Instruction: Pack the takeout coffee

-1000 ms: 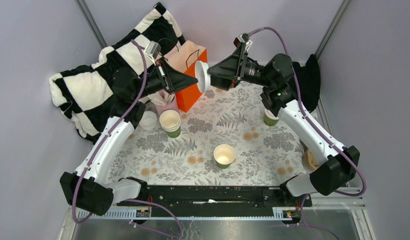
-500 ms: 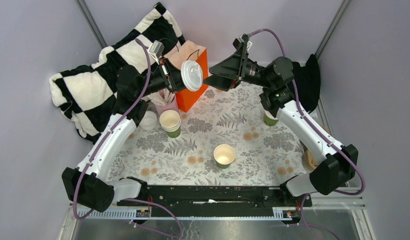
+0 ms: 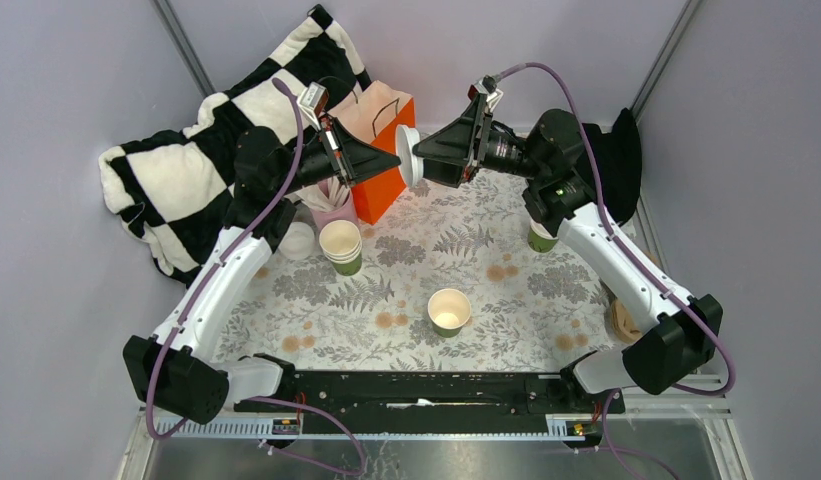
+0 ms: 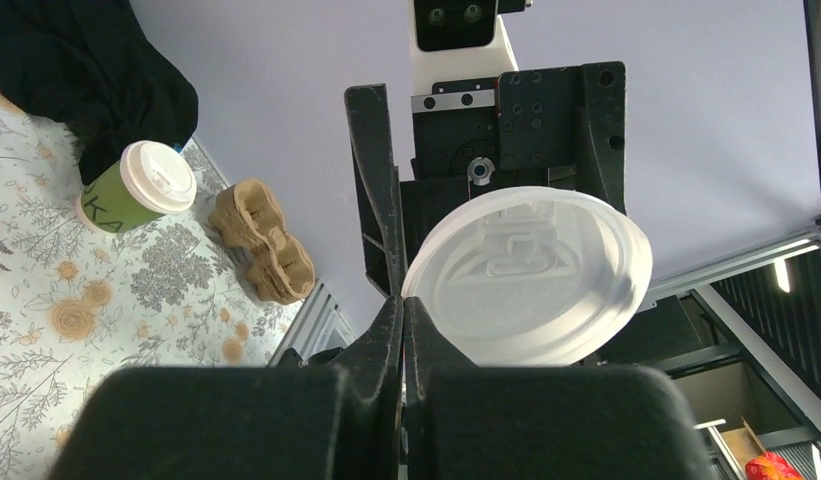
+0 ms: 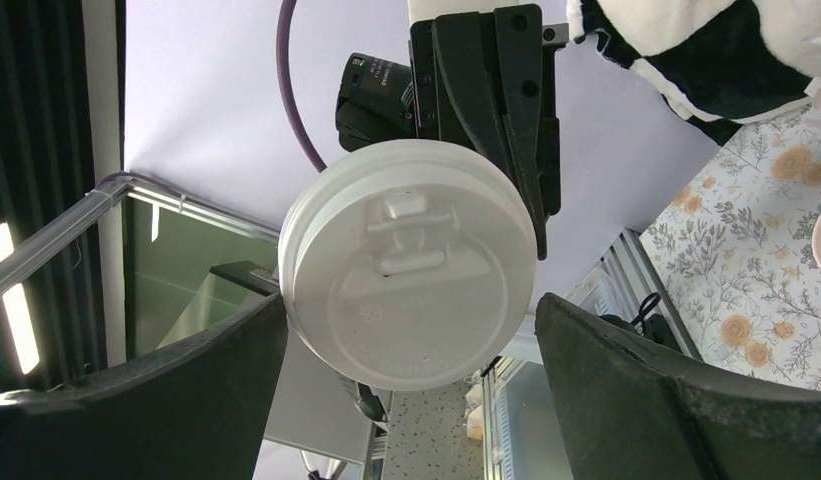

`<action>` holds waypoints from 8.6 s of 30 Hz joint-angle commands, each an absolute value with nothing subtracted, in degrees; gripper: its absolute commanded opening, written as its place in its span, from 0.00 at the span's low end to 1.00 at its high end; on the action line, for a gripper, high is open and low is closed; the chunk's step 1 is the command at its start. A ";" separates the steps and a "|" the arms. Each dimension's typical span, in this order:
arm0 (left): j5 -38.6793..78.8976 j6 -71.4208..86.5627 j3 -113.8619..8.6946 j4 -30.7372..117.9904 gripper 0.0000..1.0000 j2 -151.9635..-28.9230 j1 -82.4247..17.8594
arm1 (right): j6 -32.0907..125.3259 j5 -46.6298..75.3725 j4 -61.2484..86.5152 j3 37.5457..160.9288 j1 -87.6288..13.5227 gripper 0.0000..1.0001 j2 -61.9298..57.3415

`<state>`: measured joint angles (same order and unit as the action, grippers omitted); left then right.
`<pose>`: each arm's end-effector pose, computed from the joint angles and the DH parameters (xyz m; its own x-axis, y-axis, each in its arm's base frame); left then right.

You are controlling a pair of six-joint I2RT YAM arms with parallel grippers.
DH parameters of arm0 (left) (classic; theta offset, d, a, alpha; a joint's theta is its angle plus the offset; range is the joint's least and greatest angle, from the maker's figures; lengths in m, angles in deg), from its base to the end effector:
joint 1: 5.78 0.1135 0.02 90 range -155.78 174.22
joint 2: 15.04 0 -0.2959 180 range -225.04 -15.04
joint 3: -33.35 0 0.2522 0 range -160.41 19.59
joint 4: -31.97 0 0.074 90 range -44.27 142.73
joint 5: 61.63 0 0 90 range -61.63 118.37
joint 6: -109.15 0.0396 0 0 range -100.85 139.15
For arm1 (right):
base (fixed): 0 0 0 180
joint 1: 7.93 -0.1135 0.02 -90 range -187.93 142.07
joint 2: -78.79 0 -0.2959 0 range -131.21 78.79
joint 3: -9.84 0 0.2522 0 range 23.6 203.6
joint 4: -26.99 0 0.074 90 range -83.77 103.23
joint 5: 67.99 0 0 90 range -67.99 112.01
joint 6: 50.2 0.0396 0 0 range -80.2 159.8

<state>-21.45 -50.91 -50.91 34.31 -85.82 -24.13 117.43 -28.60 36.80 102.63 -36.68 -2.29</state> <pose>0.2425 -0.1123 0.4709 -0.7973 -0.3746 -0.4734 0.4843 0.0712 -0.8720 0.2599 0.1775 0.4934 -0.8450 0.2435 -0.4762 -0.5146 -0.1272 0.8480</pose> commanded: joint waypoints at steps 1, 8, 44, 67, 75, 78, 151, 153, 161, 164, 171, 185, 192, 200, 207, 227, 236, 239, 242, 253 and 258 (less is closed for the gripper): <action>-21.89 -49.40 -53.39 32.63 0.00 -85.08 -24.39 | 116.40 -28.21 37.72 104.81 -36.69 1.00 -1.32; -21.91 -49.14 -53.22 32.90 0.00 -84.84 -24.41 | 117.67 -28.17 38.86 104.13 -36.75 0.96 -1.54; -19.20 -34.14 -50.59 60.65 0.71 -78.21 -19.76 | 97.68 -28.95 14.19 102.12 -34.20 0.86 2.69; 1.64 -41.14 -35.60 76.94 0.82 -73.21 -36.98 | 56.81 38.51 -38.43 94.99 -76.04 0.83 4.75; 2.91 -38.39 -36.49 81.00 0.82 -74.75 -36.98 | 59.07 46.83 -36.11 90.28 -78.85 0.85 1.54; 2.14 -37.23 -37.31 81.57 0.82 -75.75 -36.98 | 59.75 48.32 -34.62 89.30 -78.85 0.86 1.44; -1.99 -34.10 -39.34 77.38 0.88 -82.14 -43.18 | 62.01 36.40 -35.63 95.33 -69.98 1.00 10.67; -2.68 -34.93 -38.72 74.84 0.78 -84.09 -45.86 | 62.00 25.72 -31.07 90.25 -60.49 0.98 14.74; -3.10 -34.96 -36.73 73.61 0.53 -88.02 -48.93 | 62.28 -7.98 -22.14 79.23 -39.88 0.80 13.91; -3.70 -35.96 -34.71 72.54 0.48 -87.70 -48.89 | 62.77 -9.33 -19.53 76.66 -39.10 0.75 12.98; -4.06 -35.12 -32.45 72.45 0.39 -90.10 -48.86 | 64.85 -10.24 -15.53 71.38 -38.26 0.71 13.13; -4.15 -33.82 -33.76 73.16 0.35 -94.49 -48.76 | 63.63 -9.92 -15.57 71.01 -38.17 0.67 11.33; -4.14 -33.52 -34.27 72.49 0.36 -95.32 -48.81 | 63.37 -10.50 -15.47 70.99 -38.20 0.67 10.82; -3.49 -33.54 -34.58 72.62 0.38 -95.05 -48.83 | 63.14 -11.03 -15.50 70.98 -38.18 0.66 10.41; -3.72 -33.20 -35.51 72.59 0.42 -96.85 -48.80 | 63.16 -11.20 -15.20 70.50 -38.25 0.66 10.41; 4.52 -29.81 -35.84 83.92 0.36 -101.63 -49.45 | 65.17 -15.81 -10.43 64.09 -34.32 0.60 8.28; 7.57 -27.80 -41.57 88.64 0.40 -97.51 -50.39 | 65.09 -18.45 -12.25 68.00 -33.47 0.68 9.70; 5.41 -29.32 -41.60 85.73 0.50 -93.78 -50.28 | 64.70 -19.00 -12.44 68.59 -33.46 0.69 9.46; 3.42 -31.09 -40.49 82.40 0.58 -92.99 -50.16 | 64.59 -19.36 -12.37 68.63 -33.45 0.69 9.35; 2.85 -30.52 -43.30 80.90 0.48 -98.41 -50.01 | 64.09 -19.21 -12.44 68.96 -33.50 0.70 8.85; 2.45 -30.67 -42.96 80.20 0.48 -99.28 -50.04 | 64.19 -19.25 -12.16 68.70 -33.49 0.69 8.57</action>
<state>3.70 -30.78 -40.84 82.33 -98.98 -50.19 65.12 -18.06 -11.74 66.83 -33.73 8.66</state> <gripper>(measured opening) 0.479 0.695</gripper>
